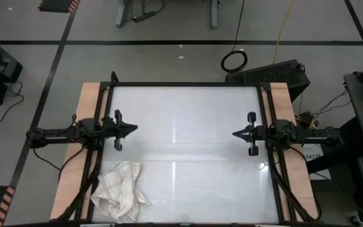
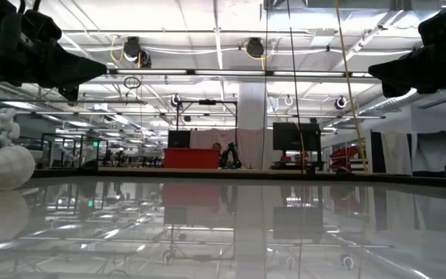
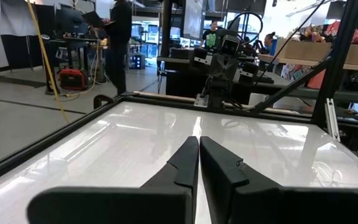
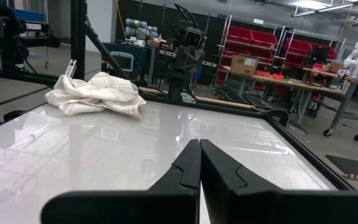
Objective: Roll towel
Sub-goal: Roll the white towel
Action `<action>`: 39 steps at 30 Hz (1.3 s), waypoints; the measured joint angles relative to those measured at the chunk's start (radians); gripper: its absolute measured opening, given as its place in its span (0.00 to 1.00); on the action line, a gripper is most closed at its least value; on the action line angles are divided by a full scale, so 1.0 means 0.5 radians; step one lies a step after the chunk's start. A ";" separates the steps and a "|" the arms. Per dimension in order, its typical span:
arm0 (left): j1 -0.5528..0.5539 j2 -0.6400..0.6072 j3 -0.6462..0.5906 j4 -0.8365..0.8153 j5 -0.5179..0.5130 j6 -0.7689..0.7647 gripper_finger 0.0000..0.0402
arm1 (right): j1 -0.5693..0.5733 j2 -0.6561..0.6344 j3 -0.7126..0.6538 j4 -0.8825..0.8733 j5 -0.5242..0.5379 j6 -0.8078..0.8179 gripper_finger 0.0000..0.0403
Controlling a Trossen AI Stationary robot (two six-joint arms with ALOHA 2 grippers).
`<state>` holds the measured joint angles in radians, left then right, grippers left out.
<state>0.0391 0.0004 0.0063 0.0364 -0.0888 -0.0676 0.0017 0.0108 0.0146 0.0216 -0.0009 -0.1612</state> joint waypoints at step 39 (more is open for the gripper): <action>0.000 0.729 1.476 -0.807 0.064 0.239 0.00 | 0.000 0.000 0.000 0.010 0.109 0.284 0.00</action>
<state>0.0391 0.3648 0.7442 -0.3669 -0.0570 0.0519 0.0017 0.0109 0.0147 0.0265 0.0536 -0.0190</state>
